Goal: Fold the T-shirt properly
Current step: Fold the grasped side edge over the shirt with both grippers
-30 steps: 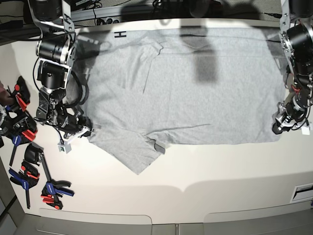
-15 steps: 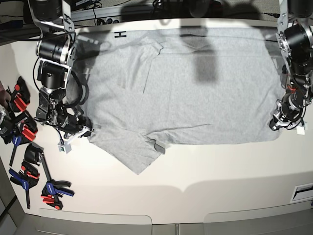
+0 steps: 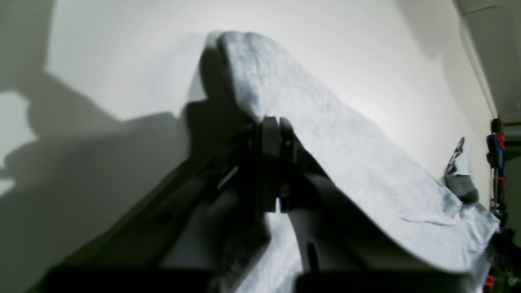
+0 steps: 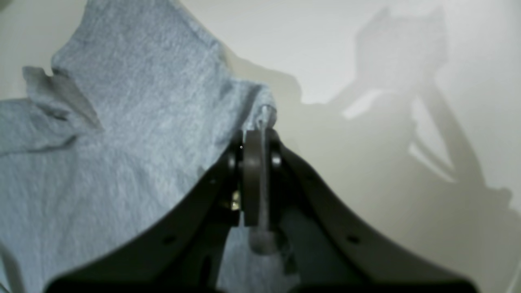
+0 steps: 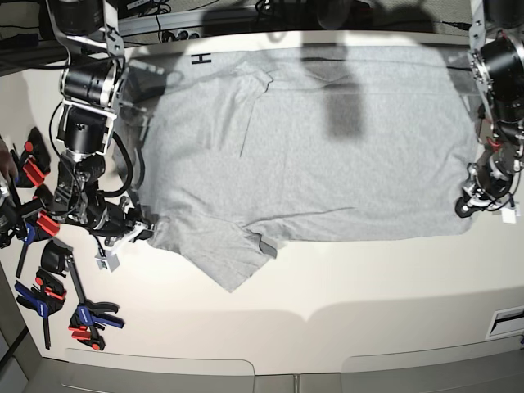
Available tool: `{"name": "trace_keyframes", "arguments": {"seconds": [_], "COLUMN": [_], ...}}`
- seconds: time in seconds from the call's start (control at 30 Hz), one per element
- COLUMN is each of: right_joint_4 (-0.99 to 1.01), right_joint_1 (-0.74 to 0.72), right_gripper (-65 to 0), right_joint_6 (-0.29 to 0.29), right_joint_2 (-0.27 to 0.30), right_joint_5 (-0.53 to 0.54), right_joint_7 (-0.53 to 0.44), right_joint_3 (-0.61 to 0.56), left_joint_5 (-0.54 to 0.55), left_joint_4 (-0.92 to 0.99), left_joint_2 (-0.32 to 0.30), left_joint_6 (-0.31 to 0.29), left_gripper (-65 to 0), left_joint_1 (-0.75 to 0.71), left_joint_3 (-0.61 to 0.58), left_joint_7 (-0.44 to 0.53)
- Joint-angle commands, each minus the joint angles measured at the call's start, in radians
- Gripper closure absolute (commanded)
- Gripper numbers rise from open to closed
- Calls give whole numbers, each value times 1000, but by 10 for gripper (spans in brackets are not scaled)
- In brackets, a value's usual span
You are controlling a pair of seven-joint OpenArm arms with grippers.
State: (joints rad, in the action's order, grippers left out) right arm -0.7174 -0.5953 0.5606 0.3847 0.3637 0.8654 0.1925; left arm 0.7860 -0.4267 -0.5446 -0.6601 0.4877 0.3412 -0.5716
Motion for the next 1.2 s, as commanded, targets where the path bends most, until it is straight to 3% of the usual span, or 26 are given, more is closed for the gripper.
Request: {"name": "trace_keyframes", "arguments": {"seconds": [0.0, 0.23, 0.4, 0.6, 0.7, 0.97, 1.17], "right_joint_4": [-30, -163, -320, -480, -525, -600, -708], "right_joint_1": [-30, 40, 136, 235, 280, 414, 525], "right_gripper": [0, 0, 0, 0, 0, 0, 0], "right_joint_6": [26, 54, 53, 53, 53, 69, 68], "right_joint_2": [14, 20, 20, 20, 19, 19, 19], "right_joint_5": [21, 200, 201, 201, 202, 329, 328], "right_joint_7": [-1, 109, 172, 241, 244, 299, 310], "right_joint_3": [5, 5, 11, 90, 143, 259, 335], "left_joint_5": [39, 119, 157, 266, 317, 367, 367], "left_joint_4": [-13, -15, -31, -93, -126, -372, -563], "left_joint_2": [-29, -66, -91, -124, -143, -171, -177], "left_joint_6": [-38, -38, -38, -38, -38, -38, -38], "left_gripper": [0, 0, 0, 0, 0, 0, 0], "left_joint_1": [21, 11, 8, 8, -10, -227, -378], "left_joint_3": [2, 2, 2, 2, 2, 3, 6], "left_joint_7": [8, -93, -134, -303, -342, -347, -383]}}
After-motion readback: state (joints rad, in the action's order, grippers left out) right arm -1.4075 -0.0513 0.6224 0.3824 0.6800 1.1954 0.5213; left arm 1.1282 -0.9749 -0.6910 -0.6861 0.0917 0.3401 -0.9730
